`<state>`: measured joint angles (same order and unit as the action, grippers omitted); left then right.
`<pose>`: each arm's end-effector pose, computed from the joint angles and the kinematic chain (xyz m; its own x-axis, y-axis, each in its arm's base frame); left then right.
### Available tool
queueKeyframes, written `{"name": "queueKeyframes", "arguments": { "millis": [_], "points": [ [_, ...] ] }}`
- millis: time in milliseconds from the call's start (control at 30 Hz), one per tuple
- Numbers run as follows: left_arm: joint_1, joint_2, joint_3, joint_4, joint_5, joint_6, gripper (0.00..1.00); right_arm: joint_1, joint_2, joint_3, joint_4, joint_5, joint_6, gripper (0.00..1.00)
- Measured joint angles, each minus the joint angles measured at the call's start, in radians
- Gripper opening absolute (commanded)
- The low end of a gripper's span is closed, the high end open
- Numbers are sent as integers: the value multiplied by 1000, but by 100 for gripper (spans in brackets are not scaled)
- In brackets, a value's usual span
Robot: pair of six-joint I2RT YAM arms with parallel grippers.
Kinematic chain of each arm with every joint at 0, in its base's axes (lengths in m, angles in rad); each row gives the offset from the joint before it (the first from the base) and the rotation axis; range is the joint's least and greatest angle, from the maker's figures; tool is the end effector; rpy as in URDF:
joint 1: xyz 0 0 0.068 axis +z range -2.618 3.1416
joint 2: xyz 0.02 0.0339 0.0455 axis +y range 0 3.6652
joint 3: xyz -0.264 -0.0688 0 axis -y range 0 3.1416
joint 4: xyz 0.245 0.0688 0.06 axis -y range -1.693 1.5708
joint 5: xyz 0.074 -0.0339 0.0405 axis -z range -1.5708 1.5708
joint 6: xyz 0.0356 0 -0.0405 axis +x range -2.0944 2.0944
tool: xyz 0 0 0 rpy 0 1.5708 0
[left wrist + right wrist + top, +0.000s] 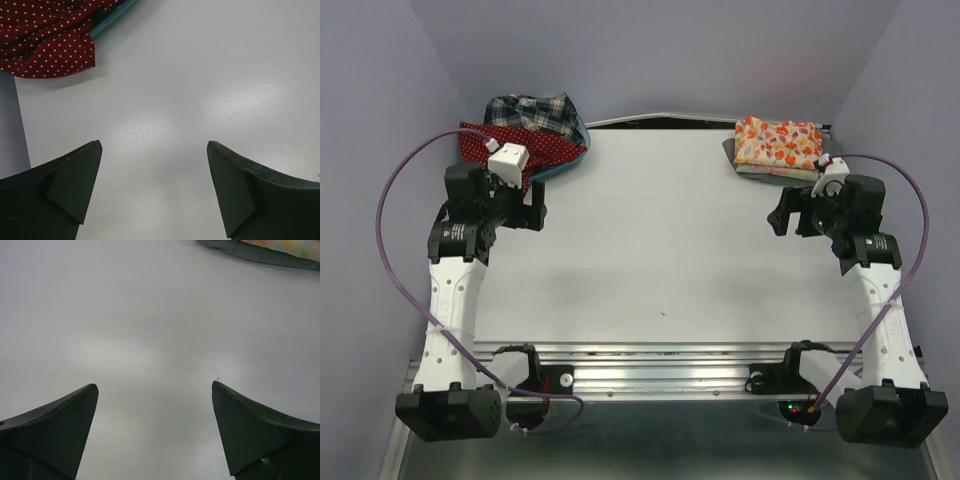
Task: Fold and stack the skirts
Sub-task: Grab the skirt from the pile
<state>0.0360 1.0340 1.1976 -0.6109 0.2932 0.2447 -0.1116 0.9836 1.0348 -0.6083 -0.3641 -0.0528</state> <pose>0.2146 -0.0026 0.3927 -0.3646 0.2189 -0.9050 0.3239 0.9411 0.0971 0.2065 -0.0104 0.3490 -0.5143 0.0080 -0.8575 -0.2238 0.9641 0.1432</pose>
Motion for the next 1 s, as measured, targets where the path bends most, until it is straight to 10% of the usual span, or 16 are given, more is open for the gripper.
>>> {"name": "queueKeyframes", "arguments": {
  "millis": [1000],
  "points": [
    [150, 916, 846, -100, -21, -50, 90, 0, 94, 0, -27, -23, -19, 100]
  ]
}}
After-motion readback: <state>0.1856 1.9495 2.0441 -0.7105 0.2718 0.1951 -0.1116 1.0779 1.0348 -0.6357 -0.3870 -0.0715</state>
